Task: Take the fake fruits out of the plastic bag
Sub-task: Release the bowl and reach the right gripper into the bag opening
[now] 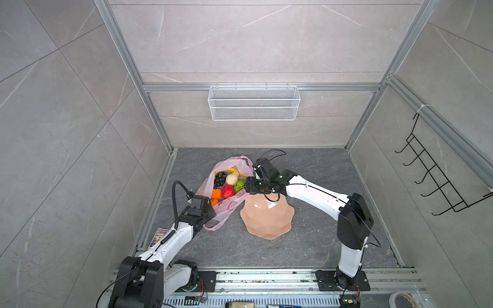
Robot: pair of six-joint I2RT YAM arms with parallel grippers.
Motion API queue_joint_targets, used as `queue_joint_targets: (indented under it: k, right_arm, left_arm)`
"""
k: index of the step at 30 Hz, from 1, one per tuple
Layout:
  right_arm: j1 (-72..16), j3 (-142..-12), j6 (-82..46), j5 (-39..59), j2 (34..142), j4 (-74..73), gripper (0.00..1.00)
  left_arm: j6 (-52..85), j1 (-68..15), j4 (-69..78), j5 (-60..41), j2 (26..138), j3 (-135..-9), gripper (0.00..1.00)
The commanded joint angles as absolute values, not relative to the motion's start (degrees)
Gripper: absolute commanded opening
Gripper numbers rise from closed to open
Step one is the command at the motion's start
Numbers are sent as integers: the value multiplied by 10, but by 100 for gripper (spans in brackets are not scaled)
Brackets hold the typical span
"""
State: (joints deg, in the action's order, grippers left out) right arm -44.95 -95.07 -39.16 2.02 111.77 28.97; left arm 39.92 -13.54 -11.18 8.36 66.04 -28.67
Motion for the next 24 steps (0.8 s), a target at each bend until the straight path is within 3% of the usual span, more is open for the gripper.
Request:
queue_joint_targets:
  k: [1, 14, 24]
  right_arm:
    - [-456, -1024, -377, 15, 1175, 313, 69]
    - [-455, -1252, -330, -52, 1360, 442, 69]
    - [-448, -1318, -260, -57, 1423, 482, 72]
  left_arm:
    - [360, -139, -90, 67, 677, -307, 0]
    - [357, -140, -104, 93, 665, -309, 0]
    - [359, -139, -106, 105, 663, -307, 0]
